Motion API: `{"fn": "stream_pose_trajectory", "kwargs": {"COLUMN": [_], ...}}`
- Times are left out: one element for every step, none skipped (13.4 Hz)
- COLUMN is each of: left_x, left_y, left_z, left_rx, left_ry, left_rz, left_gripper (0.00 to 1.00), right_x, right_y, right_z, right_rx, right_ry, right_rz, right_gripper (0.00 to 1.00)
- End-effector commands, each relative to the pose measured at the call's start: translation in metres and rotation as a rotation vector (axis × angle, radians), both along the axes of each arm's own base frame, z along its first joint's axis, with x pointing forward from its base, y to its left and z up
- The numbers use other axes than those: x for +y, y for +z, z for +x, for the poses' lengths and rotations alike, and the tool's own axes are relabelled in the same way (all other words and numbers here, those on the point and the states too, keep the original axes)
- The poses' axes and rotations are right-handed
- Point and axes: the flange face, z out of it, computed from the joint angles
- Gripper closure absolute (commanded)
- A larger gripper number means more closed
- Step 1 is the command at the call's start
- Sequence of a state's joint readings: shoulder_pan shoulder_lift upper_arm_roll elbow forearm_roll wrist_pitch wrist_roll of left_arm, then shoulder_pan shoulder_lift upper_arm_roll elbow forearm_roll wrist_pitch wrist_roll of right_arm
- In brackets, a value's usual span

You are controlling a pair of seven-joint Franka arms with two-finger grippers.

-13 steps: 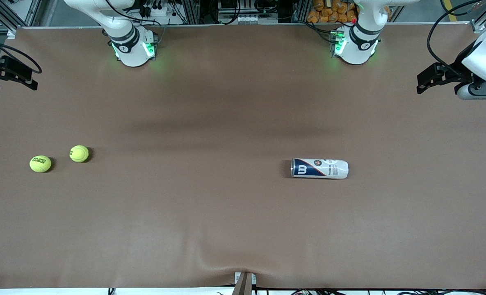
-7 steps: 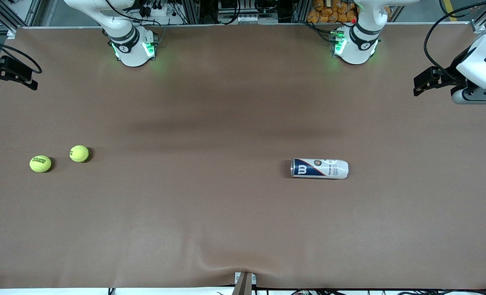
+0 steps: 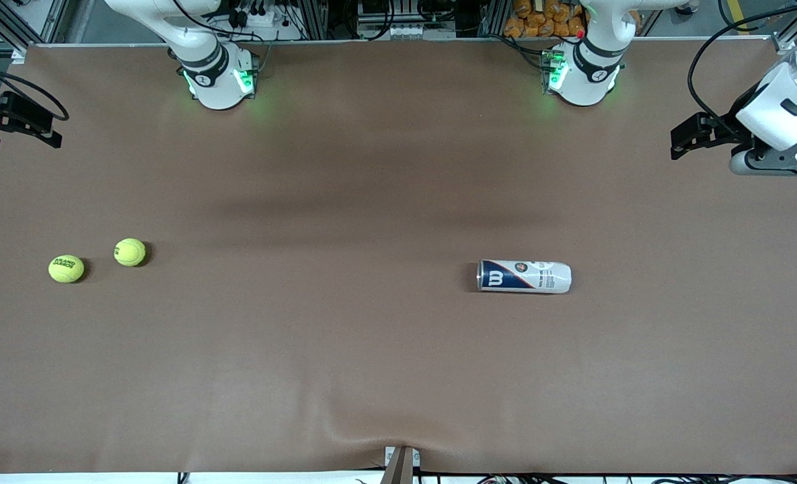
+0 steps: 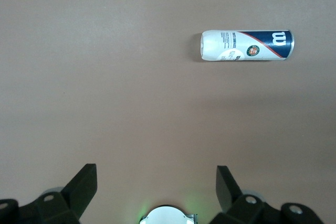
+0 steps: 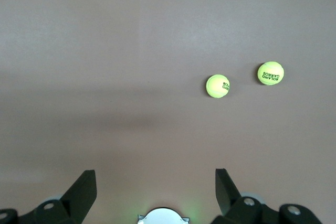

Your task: Insert tennis ball vertically with right arm

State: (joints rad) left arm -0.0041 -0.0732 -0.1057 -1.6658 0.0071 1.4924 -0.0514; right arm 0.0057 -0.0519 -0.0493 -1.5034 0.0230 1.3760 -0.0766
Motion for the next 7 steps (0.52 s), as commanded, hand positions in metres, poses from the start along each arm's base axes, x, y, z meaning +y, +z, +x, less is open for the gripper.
{"fn": "stream_pose_trajectory", "kwargs": {"left_x": [-0.001,-0.001,-0.001,-0.003,-0.003,-0.007,-0.014], "left_y": [0.002,0.002,0.0,-0.001,-0.005,-0.011,-0.015], "left_z": [0.001,0.002,0.003,0.003,0.006,0.009,0.01], "left_rx": [0.009,0.011,0.013,0.015,0.021,0.032,0.039], "left_ry": [-0.018,-0.018,-0.003,-0.001,-0.001,-0.011,-0.03], "left_rz": [-0.003,-0.003,-0.001,0.001,0.001,0.001,0.006], "left_gripper": [0.0,0.0,0.0,0.0,0.0,0.0,0.0], "right_x": [-0.001,-0.001,-0.001,-0.001,-0.001,-0.001,-0.001], "right_y": [0.002,0.002,0.002,0.002,0.002,0.002,0.002], "right_z": [0.0,0.0,0.0,0.0,0.0,0.0,0.0], "right_rx": [0.002,0.002,0.002,0.002,0.002,0.002,0.002], "right_ry": [0.004,0.004,0.004,0.004,0.004,0.004,0.004], "right_rz": [0.013,0.013,0.013,0.013,0.013,0.013,0.013], "right_gripper": [0.0,0.0,0.0,0.0,0.0,0.0,0.0]}}
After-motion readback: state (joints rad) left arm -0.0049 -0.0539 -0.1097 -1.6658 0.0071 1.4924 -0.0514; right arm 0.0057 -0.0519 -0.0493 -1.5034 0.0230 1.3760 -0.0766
